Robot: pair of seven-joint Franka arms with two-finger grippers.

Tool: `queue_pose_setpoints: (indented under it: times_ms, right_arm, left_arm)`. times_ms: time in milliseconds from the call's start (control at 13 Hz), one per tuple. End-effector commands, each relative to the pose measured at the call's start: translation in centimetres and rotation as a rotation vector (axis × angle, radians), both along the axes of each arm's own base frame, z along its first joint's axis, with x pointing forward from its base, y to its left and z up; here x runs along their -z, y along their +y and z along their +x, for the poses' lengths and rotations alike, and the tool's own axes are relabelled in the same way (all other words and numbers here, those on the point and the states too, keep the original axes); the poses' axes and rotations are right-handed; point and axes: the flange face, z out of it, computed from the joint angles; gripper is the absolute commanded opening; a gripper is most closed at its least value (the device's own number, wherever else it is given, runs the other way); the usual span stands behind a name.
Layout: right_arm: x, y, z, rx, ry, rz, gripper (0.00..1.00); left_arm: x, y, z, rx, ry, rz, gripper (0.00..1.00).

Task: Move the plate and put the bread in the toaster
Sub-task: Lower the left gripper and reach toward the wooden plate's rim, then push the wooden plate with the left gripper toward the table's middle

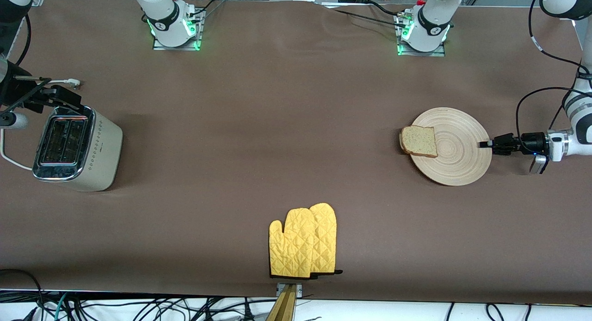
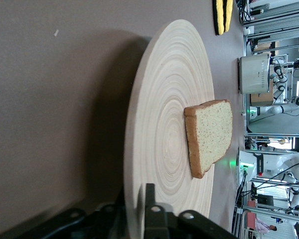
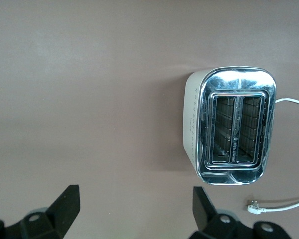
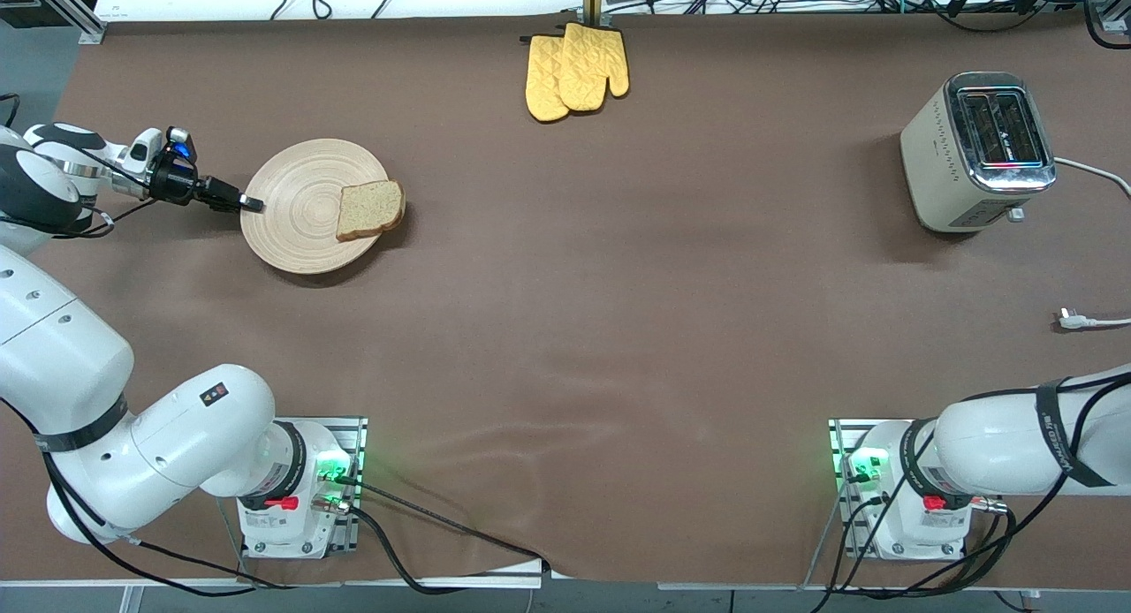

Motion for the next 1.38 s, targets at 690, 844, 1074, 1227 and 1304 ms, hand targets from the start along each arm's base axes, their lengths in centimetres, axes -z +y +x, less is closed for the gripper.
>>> queue_pose_setpoints:
  times_ms: [690,844,1074,1227,1304]
  right_arm:
    - [-0.4,-0.2,0.3,0.014,-0.007,0.016,1.00]
    - [-0.4,-0.2,0.3,0.014,-0.007,0.016,1.00]
    - [-0.4,-0.2,0.3,0.014,-0.007,0.016,1.00]
    - [-0.4,-0.2,0.3,0.014,-0.007,0.016,1.00]
    - [-0.4,-0.2,0.3,0.014,-0.007,0.016,1.00]
  left_arm:
    - [0.0,-2.2,1.0,-0.094,0.217,-0.006,0.00]
    - [-0.6,-3.0,1.4,-0.127,0.261,-0.052,0.00]
    - [-2.4,-6.0,3.8,-0.126,0.223,-0.100,0.00]
    - [-3.7,-8.8,5.7,-0.125,0.193,-0.160,0.00]
    - [-4.4,-10.1,6.5,-0.119,0.180,-0.173,0.00]
